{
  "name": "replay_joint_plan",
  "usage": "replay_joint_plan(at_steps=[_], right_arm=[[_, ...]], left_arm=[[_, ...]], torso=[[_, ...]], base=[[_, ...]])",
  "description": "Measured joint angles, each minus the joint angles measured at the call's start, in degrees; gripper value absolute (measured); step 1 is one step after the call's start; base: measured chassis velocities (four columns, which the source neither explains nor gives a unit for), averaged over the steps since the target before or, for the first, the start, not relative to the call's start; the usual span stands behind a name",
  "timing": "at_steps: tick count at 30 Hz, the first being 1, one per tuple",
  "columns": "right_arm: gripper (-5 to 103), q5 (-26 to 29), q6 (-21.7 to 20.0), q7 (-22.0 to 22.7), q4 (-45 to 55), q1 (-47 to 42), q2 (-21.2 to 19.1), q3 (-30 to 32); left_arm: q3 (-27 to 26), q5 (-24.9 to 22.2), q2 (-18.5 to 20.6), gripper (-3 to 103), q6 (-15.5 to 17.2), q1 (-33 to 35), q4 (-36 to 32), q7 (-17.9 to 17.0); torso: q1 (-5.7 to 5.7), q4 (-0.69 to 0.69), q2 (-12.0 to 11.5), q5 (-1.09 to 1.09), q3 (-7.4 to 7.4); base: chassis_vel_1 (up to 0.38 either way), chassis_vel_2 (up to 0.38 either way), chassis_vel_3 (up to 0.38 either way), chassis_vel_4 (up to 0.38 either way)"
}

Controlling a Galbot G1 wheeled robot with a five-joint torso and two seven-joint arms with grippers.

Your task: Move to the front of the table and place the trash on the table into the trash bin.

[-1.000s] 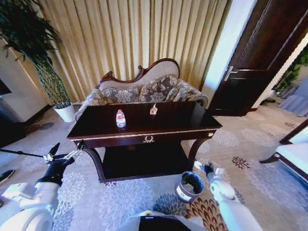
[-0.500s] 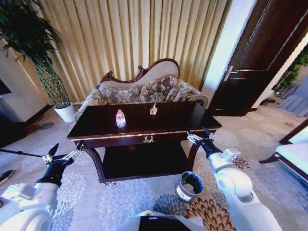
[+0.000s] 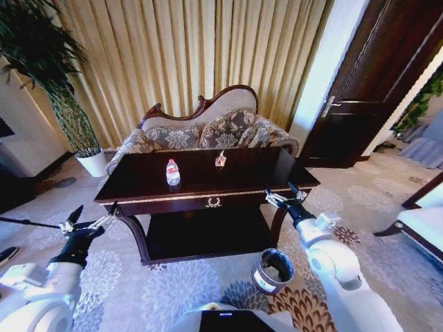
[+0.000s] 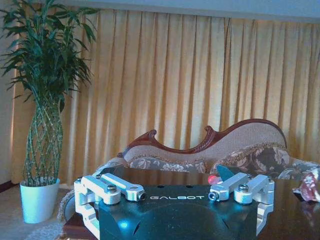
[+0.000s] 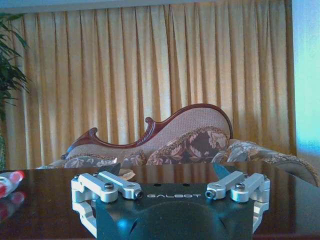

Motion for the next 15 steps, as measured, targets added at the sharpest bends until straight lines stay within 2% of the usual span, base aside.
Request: replay_joint_plan(at_steps=[9,13,15], right_arm=[[100,0.0,0.0,-0.1,-0.2,0.0,0.0,-0.6],[100,0.3,-0.1,-0.1,-0.2,0.0,-0.3,-0.9],[100,1.9,-1.7,0.1,-0.4,0.7,-0.9,-1.5]], left_arm=[[-0.3,-0.1,0.0,100,0.0,0.0,0.0,0.0],[-0.4,-0.1,0.0,100,0.0,0.1,0.0,0.0],[-0.5,-0.1,0.0,100,-0.1,0.2,0.0,0.0]], torso=[[0.04,0.0,0.0,0.0,0.02],[0.07,0.0,0.0,0.01,0.03],[0.06,0.0,0.0,0.0,0.02]], base=[[-0.19,0.196,0.188,-0.195],[-0.116,0.122,0.134,-0.104],[0.0,0.0,0.0,0.0]])
